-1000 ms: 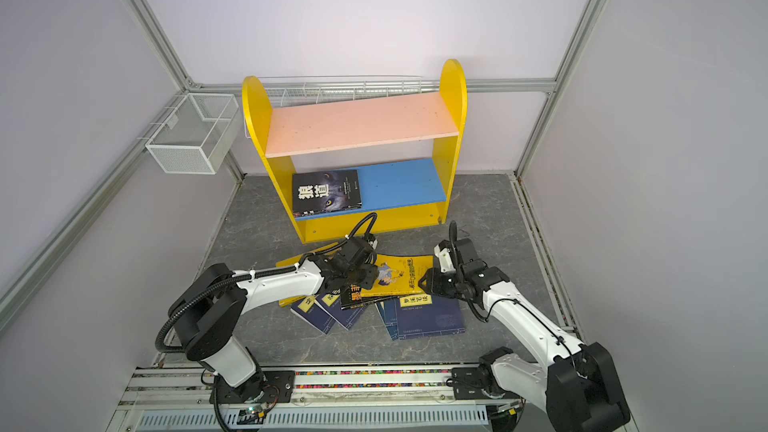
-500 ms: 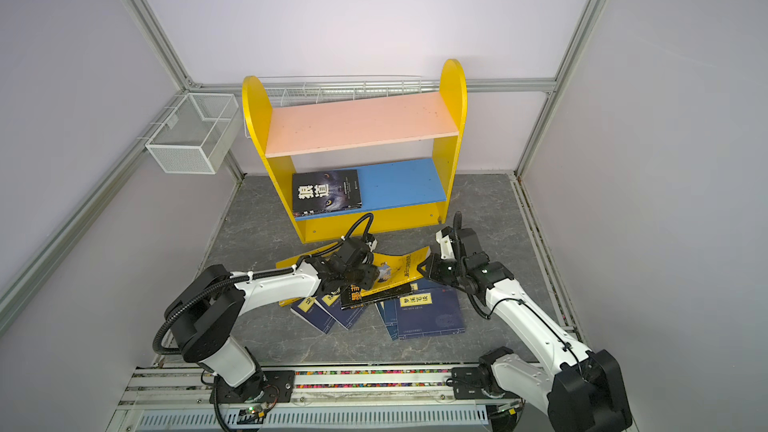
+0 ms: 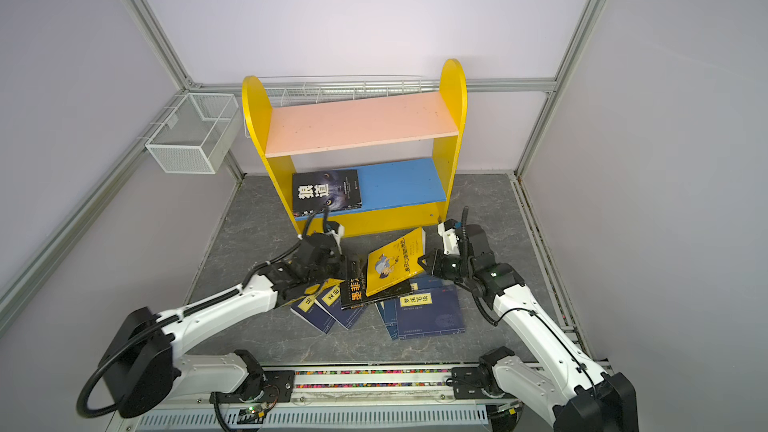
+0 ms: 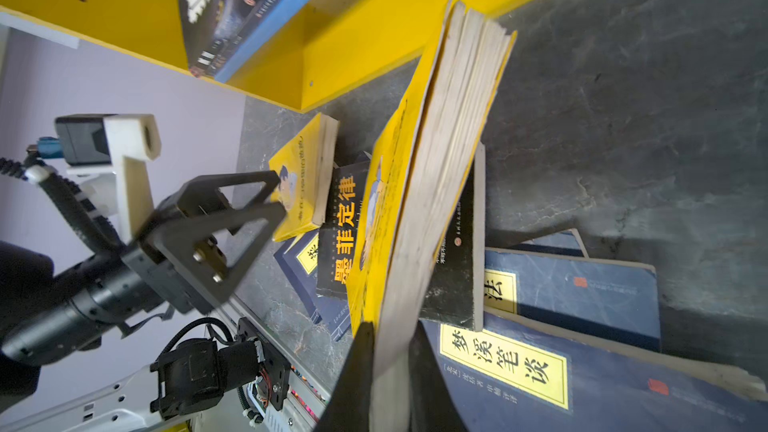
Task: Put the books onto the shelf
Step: 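Lift the yellow cartoon book with the right gripper while the left draws back, then lay the yellow cartoon book on the wolf-eye book and open the right gripper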
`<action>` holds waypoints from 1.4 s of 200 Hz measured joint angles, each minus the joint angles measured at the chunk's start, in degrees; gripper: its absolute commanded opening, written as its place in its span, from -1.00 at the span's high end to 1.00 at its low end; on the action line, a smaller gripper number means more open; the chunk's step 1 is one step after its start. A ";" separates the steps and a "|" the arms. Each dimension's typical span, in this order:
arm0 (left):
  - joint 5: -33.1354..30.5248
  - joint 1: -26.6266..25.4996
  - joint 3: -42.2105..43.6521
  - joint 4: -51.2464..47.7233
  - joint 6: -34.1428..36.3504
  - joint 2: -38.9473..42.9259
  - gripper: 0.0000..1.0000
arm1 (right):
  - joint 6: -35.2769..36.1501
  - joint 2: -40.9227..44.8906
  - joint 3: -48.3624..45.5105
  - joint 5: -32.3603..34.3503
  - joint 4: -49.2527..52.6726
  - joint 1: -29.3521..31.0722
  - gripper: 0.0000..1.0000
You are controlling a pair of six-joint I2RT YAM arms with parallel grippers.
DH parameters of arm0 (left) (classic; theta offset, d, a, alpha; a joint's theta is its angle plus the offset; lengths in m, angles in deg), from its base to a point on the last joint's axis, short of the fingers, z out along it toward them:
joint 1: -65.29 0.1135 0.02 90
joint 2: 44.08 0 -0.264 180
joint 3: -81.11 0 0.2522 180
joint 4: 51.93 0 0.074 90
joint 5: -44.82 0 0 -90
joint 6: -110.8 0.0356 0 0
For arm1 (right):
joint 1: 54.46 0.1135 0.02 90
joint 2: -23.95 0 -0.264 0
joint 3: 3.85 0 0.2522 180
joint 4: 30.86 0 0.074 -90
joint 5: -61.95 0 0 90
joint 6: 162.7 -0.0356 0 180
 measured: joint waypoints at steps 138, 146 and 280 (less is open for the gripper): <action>-17.11 16.76 19.63 -22.60 -34.56 23.65 -0.80 | -1.86 -20.35 21.49 -3.69 -23.10 3.28 0.87; -16.76 17.70 20.17 -22.84 -35.01 24.37 -0.80 | -2.01 -22.67 22.40 -3.52 -24.81 4.00 0.87; -16.15 19.26 20.94 -26.60 -34.62 29.90 -0.80 | -10.01 -48.43 36.00 -1.46 -39.87 6.86 0.87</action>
